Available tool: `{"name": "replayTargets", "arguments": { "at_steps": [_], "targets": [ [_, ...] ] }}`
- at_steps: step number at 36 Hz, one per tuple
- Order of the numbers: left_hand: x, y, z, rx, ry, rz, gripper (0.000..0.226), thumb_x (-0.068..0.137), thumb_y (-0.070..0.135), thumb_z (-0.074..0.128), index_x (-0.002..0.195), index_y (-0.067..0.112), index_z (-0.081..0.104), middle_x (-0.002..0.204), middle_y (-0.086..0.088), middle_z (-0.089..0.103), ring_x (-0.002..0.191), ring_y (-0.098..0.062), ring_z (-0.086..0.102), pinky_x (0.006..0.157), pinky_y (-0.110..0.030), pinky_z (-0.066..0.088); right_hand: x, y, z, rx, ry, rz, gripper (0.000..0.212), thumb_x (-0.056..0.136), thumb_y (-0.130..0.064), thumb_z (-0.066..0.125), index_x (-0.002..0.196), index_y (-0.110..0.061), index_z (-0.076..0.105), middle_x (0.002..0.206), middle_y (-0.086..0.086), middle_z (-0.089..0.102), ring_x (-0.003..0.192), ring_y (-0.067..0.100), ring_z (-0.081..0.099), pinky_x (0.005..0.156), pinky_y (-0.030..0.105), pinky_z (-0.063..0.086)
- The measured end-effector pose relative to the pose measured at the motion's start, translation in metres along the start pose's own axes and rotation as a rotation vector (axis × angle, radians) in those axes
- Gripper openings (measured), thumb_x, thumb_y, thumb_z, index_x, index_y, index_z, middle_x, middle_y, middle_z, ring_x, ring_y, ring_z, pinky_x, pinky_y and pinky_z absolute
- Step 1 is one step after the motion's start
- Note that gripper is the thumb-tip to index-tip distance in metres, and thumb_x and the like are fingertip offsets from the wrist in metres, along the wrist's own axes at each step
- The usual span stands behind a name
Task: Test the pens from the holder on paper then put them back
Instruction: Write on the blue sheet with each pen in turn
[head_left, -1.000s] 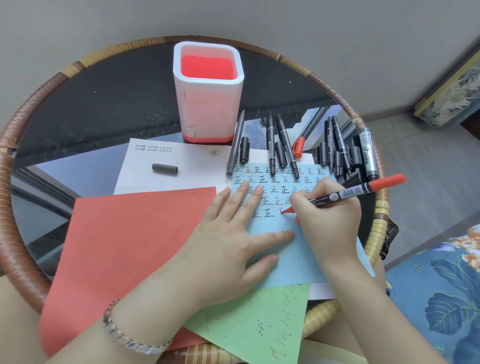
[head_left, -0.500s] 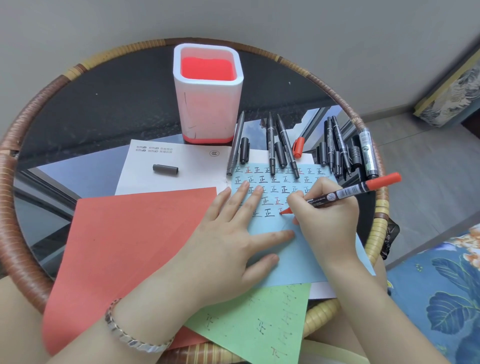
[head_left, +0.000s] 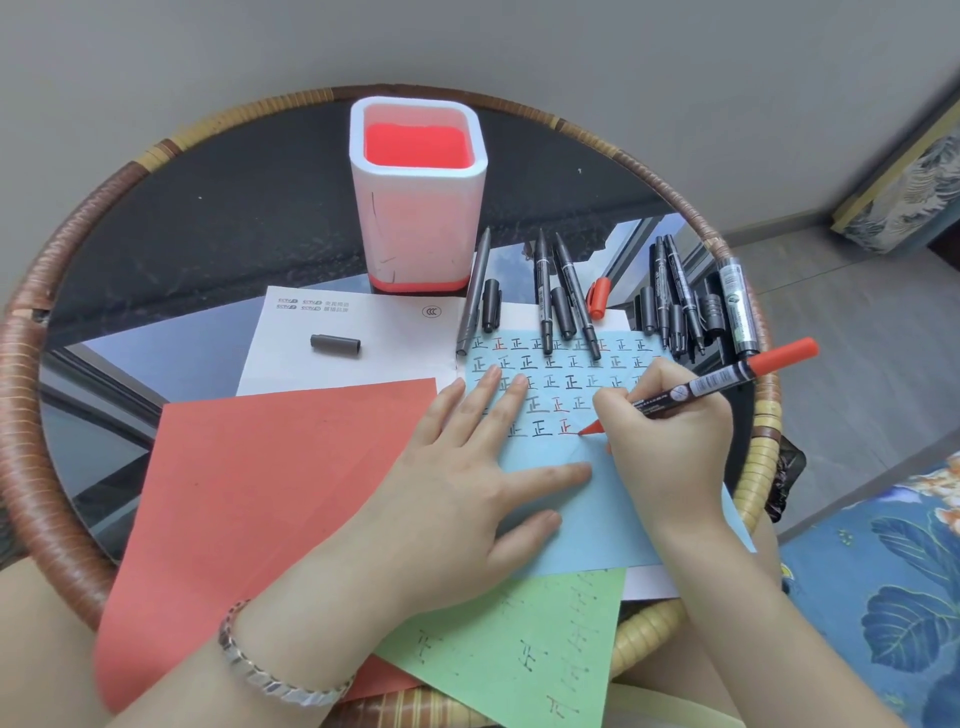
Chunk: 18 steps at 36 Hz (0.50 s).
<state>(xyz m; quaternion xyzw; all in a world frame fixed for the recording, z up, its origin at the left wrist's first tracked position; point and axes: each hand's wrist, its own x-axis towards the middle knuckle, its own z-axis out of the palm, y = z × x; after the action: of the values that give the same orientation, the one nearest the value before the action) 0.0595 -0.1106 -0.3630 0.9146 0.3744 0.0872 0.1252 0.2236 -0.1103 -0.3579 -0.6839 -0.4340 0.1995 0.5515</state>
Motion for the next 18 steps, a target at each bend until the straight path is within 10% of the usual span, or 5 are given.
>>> {"name": "replayTargets", "arguments": {
  "at_steps": [9,15,18],
  "targets": [
    [-0.001,0.001,-0.002,0.015,0.008,-0.027,0.050,0.086,0.053,0.034,0.134,0.040,0.040,0.147,-0.017,0.032,0.138,-0.033,0.022,0.107,-0.041,0.009,0.004,-0.001,0.000,0.155,0.098,0.030,0.031,0.082,-0.011,0.065,0.060,-0.019,0.045,0.039,-0.012,0.053,0.038,0.003,0.047,0.044,0.013,0.037],
    [0.004,0.008,-0.012,0.033,-0.048,-0.120,0.083,0.070,0.064,-0.003,0.145,0.029,-0.011,0.156,0.006,-0.011,0.138,-0.007,-0.021,0.107,-0.025,-0.020,0.003,-0.004,0.002,0.220,0.065,0.040,0.023,0.084,-0.018,0.065,0.068,-0.021,0.049,0.058,-0.004,0.054,0.047,-0.001,0.049,0.051,0.010,0.038],
    [0.011,0.010,-0.017,0.075,-0.001,-0.142,0.089,0.066,0.064,-0.005,0.146,0.026,-0.003,0.155,0.008,0.004,0.140,-0.011,-0.003,0.108,-0.025,-0.011,0.001,-0.007,0.002,0.248,-0.010,0.049,0.013,0.088,-0.026,0.058,0.076,-0.023,0.055,0.068,-0.002,0.060,0.054,-0.003,0.054,0.054,0.010,0.040]
  ]
}}
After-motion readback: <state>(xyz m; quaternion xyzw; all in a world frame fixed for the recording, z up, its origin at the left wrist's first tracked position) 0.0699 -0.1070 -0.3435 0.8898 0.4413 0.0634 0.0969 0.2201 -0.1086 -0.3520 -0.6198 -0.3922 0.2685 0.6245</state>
